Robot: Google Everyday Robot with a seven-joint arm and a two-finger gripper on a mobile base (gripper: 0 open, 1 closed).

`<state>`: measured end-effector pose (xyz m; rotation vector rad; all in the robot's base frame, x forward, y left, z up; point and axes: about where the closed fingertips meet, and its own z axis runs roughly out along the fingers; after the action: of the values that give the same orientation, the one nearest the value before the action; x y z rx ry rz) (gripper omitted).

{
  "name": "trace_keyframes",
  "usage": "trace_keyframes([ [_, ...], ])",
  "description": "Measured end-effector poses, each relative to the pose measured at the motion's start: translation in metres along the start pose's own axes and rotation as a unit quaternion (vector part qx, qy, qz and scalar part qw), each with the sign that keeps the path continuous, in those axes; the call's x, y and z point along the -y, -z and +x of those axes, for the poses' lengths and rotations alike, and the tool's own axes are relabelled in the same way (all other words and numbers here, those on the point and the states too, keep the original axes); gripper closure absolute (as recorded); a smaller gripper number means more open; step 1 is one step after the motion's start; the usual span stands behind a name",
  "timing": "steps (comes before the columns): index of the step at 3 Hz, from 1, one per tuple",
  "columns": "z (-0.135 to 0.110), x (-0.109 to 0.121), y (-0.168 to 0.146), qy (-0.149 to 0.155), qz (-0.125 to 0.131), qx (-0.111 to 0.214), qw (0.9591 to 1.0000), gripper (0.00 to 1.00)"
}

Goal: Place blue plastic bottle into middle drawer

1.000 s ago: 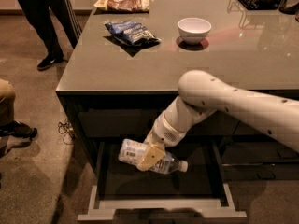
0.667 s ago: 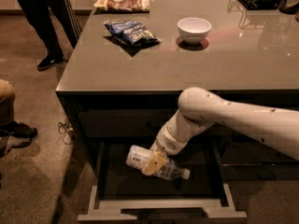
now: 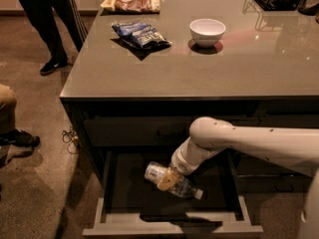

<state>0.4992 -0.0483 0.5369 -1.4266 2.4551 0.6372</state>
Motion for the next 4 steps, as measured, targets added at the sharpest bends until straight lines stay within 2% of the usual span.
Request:
trace_keyframes([
  [1,0.01,0.022,-0.029,-0.023,0.022,-0.004,0.9995,1.0],
  [2,0.012,0.036,-0.057,-0.043,0.033,-0.001,0.9986,0.73],
  [4,0.012,0.041,-0.088,-0.051,0.026,0.022,0.9981,0.27],
])
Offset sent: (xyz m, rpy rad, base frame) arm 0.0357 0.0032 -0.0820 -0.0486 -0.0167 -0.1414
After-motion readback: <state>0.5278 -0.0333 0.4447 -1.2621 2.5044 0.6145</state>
